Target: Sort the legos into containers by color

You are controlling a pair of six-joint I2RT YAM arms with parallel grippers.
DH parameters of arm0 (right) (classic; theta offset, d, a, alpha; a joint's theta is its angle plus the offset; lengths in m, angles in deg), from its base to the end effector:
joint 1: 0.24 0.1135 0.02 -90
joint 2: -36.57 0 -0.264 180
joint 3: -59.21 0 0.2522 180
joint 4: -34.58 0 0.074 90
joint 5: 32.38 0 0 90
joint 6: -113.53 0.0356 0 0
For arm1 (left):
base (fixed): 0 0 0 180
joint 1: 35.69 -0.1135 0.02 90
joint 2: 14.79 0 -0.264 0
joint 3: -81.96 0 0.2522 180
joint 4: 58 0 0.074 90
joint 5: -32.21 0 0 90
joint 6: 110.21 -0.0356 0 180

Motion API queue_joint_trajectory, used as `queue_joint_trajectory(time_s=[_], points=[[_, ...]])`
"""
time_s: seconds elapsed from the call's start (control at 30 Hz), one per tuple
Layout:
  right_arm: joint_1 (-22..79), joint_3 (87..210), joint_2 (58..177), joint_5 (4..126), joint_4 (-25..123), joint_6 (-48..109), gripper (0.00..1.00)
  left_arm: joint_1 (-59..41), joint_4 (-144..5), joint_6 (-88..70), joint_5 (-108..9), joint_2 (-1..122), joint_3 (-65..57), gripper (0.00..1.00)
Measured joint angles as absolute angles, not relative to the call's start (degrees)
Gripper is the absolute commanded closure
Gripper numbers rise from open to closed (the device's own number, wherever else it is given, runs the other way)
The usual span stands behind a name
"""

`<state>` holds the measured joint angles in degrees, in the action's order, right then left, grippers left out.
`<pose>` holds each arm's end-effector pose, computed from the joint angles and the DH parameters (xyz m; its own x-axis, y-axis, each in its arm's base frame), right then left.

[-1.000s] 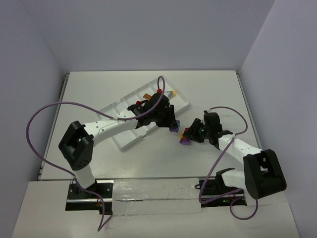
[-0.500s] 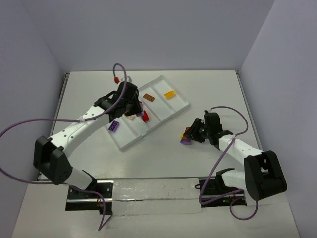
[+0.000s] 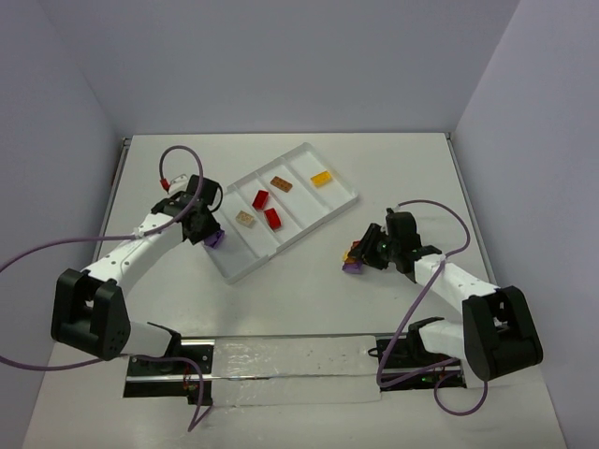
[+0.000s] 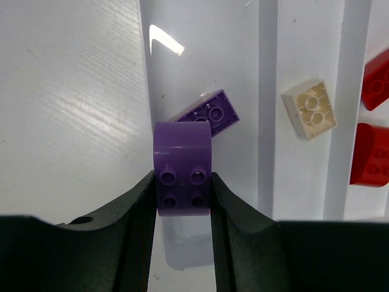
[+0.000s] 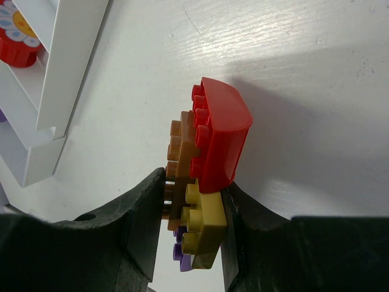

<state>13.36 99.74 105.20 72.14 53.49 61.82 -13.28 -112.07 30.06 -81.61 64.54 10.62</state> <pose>0.2120 0.0605 0.1612 -0.8020 0.4231 -0.4216 0.1315 0.8135 0.5665 0.2558 -0.0899 0.2437 -0.6557 -0.4906 -0.5739 -0.5170 0.8457 -0.1323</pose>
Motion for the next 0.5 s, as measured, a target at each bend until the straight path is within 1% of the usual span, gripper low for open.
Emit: queue_joint_trajectory(time_s=[0.07, 0.17, 0.23, 0.27, 0.3, 0.33, 0.37, 0.4, 0.5], points=[[13.4, 99.7, 105.0, 72.0, 53.7, 61.8, 0.98, -13.3, -110.7, 30.1, -81.2, 65.5, 10.6, 0.99], [13.4, 99.7, 104.6, 71.7, 54.1, 61.8, 0.98, -13.3, -109.3, 30.1, -80.9, 66.3, 10.6, 0.90], [13.4, 99.7, 104.5, 71.6, 54.3, 61.8, 0.98, -13.3, -108.7, 30.0, -81.0, 66.8, 10.6, 0.74], [13.4, 99.7, 104.5, 71.6, 54.3, 61.8, 0.98, -13.3, -108.4, 30.0, -81.0, 67.1, 10.6, 0.64], [13.4, 99.7, 104.5, 71.6, 54.3, 61.8, 0.98, -13.3, -108.3, 30.0, -81.0, 67.4, 10.6, 0.47], [13.4, 99.7, 104.5, 71.6, 54.4, 61.8, 0.98, -13.3, -108.1, 30.0, -81.0, 67.7, 10.6, 0.33], [13.4, 99.7, 104.5, 71.6, 54.3, 61.8, 0.98, -13.3, -108.0, 29.8, -81.0, 68.1, 10.6, 0.22], [13.4, 99.7, 104.5, 71.6, 54.3, 61.8, 0.98, -13.3, -107.9, 29.6, -81.0, 68.3, 10.6, 0.15], [13.4, 99.7, 104.5, 71.6, 54.4, 61.8, 0.98, -13.3, -107.5, 29.3, -80.9, 68.5, 10.6, 0.11]])
